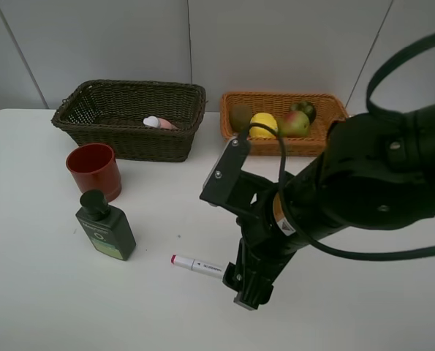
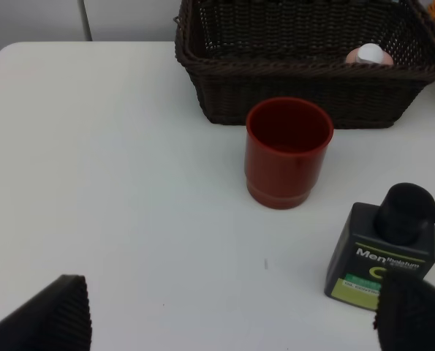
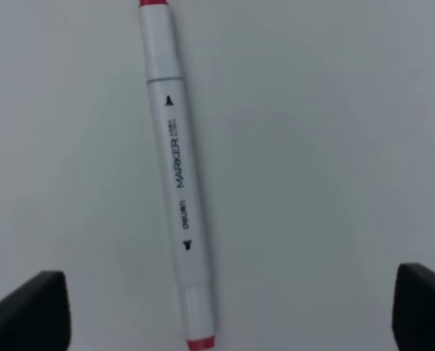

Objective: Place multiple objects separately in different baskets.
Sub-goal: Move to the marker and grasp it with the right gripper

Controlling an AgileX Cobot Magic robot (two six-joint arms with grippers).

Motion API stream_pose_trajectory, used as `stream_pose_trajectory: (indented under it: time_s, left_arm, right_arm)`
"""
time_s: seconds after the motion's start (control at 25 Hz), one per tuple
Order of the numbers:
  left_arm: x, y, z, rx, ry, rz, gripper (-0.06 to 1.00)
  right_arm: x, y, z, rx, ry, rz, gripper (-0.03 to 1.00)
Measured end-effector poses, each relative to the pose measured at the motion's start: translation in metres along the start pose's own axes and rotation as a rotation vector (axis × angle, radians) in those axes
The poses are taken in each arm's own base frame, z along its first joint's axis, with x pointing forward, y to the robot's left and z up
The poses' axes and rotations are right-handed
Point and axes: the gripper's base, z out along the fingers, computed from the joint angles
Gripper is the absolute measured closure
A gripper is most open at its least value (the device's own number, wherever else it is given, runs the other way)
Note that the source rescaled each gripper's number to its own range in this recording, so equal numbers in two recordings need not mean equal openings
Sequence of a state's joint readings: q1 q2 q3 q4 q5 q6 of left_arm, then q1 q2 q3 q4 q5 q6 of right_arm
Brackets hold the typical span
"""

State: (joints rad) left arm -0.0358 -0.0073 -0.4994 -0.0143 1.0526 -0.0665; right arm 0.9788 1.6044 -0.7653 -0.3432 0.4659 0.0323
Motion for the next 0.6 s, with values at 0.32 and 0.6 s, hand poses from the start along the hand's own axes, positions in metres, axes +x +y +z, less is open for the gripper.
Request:
stream_pose_trajectory:
  time_s: [0.32, 0.6]
  left_arm:
    - [0.0, 0.0, 0.0, 0.0, 0.0, 0.0, -0.06]
    - [0.0, 0.0, 0.0, 0.0, 0.0, 0.0, -0.06]
  right_arm:
    - [-0.003, 0.009, 0.011, -0.02, -0.002, -0.032, 0.01]
    - [-0.004, 0.012, 0.023, -0.035, -0.003, -0.035, 0.07]
